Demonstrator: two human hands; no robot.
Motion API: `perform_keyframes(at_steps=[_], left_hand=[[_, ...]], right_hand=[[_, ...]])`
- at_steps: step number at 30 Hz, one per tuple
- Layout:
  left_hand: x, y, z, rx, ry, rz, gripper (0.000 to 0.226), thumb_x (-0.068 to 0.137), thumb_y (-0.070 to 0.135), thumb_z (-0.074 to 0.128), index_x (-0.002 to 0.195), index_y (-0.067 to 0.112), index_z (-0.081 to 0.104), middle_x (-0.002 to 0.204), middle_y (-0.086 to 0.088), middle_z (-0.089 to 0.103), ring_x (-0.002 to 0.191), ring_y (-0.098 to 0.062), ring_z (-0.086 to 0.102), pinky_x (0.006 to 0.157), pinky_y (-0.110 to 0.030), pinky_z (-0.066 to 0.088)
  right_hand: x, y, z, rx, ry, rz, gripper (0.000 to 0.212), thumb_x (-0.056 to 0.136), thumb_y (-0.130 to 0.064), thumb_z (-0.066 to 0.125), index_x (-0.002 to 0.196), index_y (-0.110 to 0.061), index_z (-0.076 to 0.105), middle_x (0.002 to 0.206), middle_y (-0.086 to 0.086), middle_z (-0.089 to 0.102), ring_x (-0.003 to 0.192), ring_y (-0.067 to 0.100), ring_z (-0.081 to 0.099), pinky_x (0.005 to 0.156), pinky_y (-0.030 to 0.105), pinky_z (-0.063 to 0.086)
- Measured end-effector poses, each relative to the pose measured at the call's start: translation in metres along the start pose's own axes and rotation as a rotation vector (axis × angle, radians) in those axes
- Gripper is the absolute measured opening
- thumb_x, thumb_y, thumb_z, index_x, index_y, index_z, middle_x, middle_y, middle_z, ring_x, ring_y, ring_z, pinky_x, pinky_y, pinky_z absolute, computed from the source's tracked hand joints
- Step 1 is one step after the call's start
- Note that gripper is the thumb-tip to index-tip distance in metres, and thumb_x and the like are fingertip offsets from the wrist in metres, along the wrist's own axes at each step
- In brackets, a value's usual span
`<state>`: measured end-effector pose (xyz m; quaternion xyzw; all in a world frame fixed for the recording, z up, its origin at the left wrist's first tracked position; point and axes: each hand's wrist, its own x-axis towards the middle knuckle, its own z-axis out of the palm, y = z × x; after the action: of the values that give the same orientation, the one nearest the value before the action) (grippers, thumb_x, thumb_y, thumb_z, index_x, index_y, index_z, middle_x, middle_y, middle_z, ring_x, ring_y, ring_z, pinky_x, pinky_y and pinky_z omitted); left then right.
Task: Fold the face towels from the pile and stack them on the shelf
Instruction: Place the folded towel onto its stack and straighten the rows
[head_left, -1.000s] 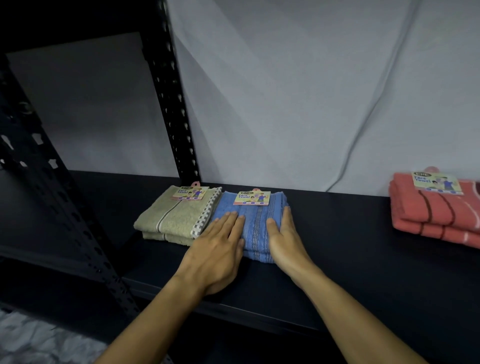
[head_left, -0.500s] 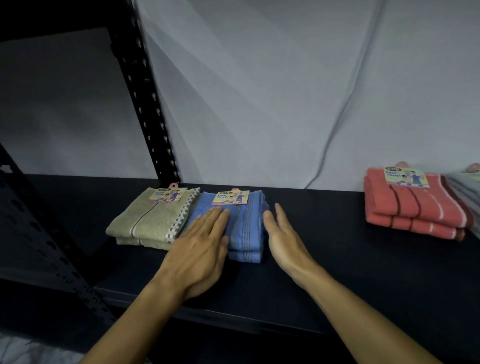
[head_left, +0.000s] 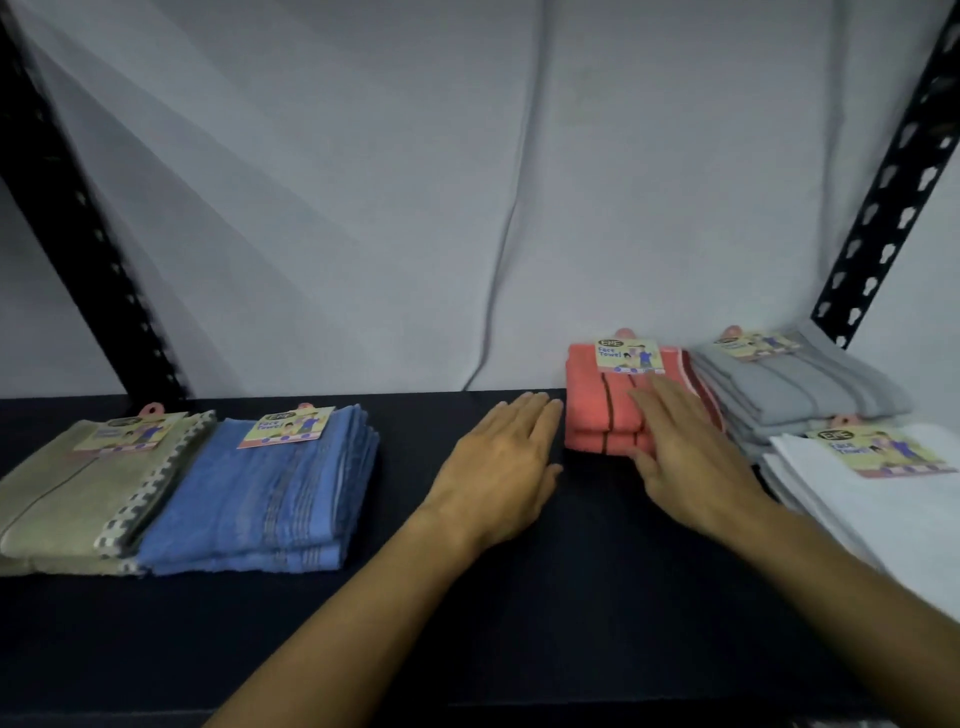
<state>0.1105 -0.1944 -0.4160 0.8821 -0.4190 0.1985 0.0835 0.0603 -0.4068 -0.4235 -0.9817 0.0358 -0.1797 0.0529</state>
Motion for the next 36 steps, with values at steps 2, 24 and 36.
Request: perform_keyframes(at_steps=[2, 24, 36], left_hand=[[0.023, 0.009, 0.01, 0.015, -0.033, 0.05, 0.063, 0.094, 0.021, 0.06, 0.149, 0.006, 0.033, 0.152, -0.012, 0.038, 0.144, -0.026, 0.032, 0.12, -0.034, 0.017], [0.049, 0.032, 0.022, 0.061, -0.328, 0.051, 0.056, 0.099, 0.002, 0.041, 0.152, 0.004, 0.022, 0.154, -0.014, 0.031, 0.143, -0.028, 0.028, 0.107, -0.043, 0.041], [-0.043, 0.027, -0.007, 0.005, -0.261, -0.059, 0.069, 0.102, 0.007, 0.041, 0.158, 0.017, 0.001, 0.166, -0.004, 0.005, 0.152, -0.016, 0.003, 0.119, -0.028, 0.018]], right_hand=[[0.005, 0.019, -0.002, -0.143, -0.071, -0.025, 0.084, 0.078, -0.021, 0.077, 0.145, 0.001, 0.032, 0.15, 0.021, 0.032, 0.141, 0.035, 0.027, 0.115, 0.039, 0.02], [-0.002, 0.031, 0.011, -0.098, -0.068, -0.132, 0.066, 0.09, -0.015, 0.057, 0.15, -0.015, 0.028, 0.152, 0.0, 0.035, 0.14, 0.019, 0.029, 0.112, 0.034, 0.034], [-0.06, -0.029, 0.015, 0.046, 0.098, -0.189, 0.077, 0.056, -0.024, 0.091, 0.127, -0.02, 0.061, 0.125, -0.006, 0.064, 0.115, 0.013, 0.061, 0.087, 0.02, 0.047]])
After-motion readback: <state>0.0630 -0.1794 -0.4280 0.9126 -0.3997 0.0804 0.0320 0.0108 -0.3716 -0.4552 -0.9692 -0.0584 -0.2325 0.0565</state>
